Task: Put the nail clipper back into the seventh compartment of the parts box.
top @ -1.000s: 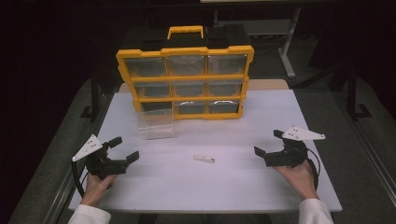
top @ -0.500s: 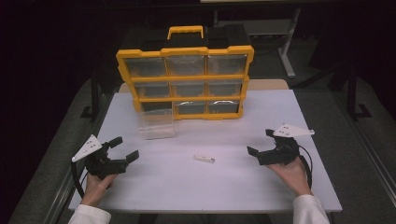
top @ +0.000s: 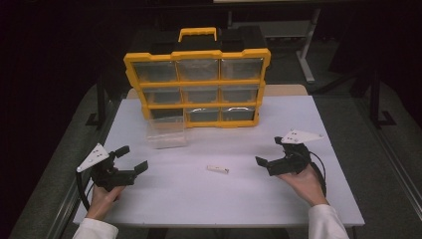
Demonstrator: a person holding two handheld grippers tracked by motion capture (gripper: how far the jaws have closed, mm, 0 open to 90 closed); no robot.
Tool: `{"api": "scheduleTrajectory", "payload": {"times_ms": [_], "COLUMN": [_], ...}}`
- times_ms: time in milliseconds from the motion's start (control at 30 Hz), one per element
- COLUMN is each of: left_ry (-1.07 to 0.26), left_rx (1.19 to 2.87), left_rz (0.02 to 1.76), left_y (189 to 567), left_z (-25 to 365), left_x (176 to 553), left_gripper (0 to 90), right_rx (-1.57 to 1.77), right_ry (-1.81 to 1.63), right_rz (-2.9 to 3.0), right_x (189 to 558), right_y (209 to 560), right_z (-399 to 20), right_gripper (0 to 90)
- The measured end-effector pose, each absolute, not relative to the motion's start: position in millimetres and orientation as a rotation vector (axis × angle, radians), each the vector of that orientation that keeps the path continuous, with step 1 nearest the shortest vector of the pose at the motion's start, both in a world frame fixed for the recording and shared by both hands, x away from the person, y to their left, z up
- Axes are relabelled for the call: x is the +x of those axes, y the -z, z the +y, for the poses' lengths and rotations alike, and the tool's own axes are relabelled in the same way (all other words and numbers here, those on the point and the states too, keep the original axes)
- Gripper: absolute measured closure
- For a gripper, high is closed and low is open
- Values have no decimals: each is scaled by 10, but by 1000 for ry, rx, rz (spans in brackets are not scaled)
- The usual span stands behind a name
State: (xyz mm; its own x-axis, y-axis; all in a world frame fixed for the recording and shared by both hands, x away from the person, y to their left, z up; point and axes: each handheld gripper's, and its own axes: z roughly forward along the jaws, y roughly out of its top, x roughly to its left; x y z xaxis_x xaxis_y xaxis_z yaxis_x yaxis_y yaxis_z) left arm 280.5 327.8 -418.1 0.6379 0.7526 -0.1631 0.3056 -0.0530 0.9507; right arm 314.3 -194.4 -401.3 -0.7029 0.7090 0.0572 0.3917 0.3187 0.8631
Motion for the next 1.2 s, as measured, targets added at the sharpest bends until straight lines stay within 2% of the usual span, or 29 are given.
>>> {"api": "scheduleTrajectory", "payload": {"times_ms": [1200], "left_ry": [-437], "left_rx": [1660], "left_rz": [888], "left_y": [4201], "left_z": [3268], "left_x": [2817], "left_gripper": [0], "right_rx": [844], "right_ry": [-1182], "right_rz": [2515], "right_x": [3328], "right_y": [4120], "right_z": [-1314], "right_gripper": [0]}}
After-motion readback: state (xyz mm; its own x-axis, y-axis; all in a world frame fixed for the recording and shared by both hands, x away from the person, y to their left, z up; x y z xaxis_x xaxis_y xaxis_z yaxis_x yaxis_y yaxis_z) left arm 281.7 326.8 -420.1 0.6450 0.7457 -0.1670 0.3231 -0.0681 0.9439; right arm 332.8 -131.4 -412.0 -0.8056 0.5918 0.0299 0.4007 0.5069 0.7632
